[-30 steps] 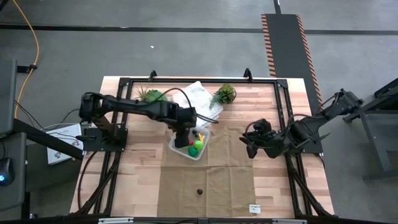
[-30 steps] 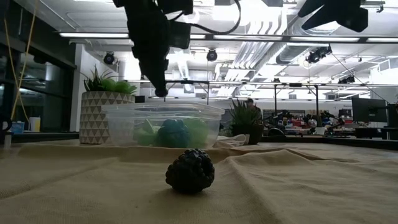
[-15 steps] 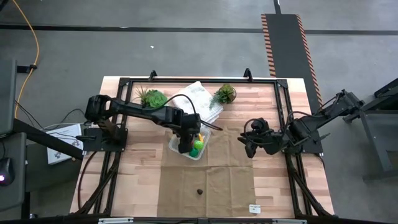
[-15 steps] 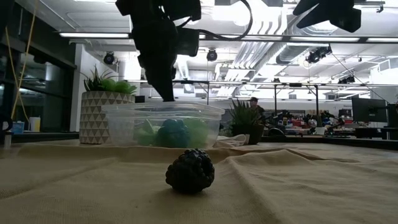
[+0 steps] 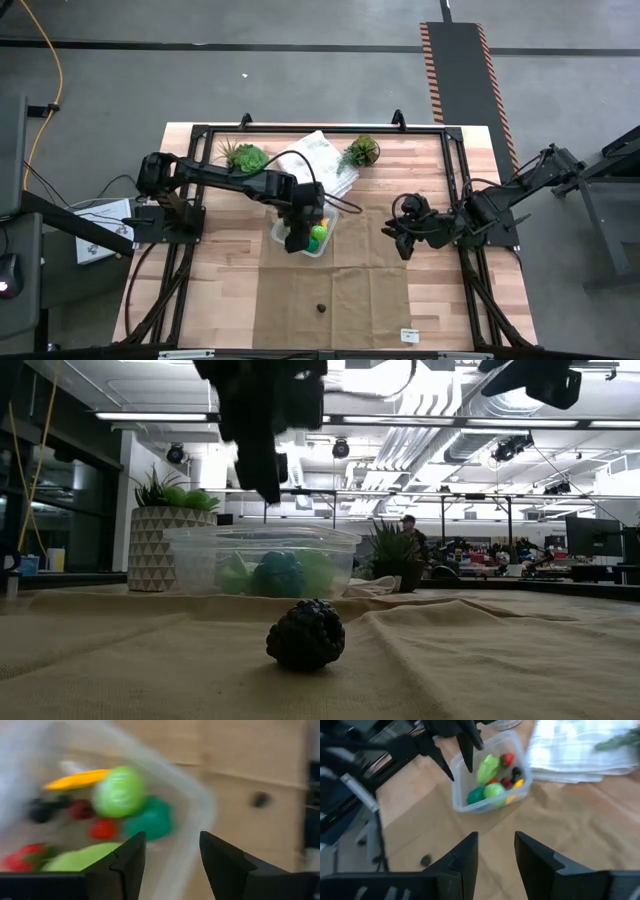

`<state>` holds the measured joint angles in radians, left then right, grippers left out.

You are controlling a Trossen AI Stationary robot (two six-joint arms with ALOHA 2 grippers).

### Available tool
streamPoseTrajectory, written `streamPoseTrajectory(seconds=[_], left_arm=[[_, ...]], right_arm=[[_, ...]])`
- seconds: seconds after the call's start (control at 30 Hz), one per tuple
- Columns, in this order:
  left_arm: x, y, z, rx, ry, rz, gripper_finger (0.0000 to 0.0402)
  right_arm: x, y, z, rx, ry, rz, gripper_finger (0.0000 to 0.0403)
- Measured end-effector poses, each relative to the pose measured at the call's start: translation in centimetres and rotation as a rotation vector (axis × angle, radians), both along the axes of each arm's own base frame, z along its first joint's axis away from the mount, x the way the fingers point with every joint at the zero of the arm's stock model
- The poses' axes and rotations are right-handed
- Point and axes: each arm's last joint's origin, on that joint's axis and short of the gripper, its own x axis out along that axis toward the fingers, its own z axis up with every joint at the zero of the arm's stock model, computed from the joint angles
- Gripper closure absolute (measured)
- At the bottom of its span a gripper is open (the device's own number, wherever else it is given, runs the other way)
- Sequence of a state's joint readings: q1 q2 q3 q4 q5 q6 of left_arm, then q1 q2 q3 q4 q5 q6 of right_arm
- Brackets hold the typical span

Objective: Pick and placing Produce into tupperware
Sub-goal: Put the blackberry into transparent bin

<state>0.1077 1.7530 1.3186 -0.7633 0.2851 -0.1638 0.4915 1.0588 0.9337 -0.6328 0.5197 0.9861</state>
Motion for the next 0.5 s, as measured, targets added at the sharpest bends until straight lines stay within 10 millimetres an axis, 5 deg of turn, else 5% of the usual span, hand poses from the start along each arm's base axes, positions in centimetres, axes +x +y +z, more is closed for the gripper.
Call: streamPoseTrajectory(seconds=[0.23, 0.5], left_arm=[[0.7, -5.0, 2.1, -0.138, -0.054, -0.192, 0.0269], [1.1, -10.9, 4.0, -0.023, -0.160, -0.285, 0.0293]], right_arm=[[0.1, 0.6, 0.3, 0.016, -0.008, 0.121, 0.0284], [0.2, 1.7, 0.9, 0.016, -0.079, 0.220, 0.0284]])
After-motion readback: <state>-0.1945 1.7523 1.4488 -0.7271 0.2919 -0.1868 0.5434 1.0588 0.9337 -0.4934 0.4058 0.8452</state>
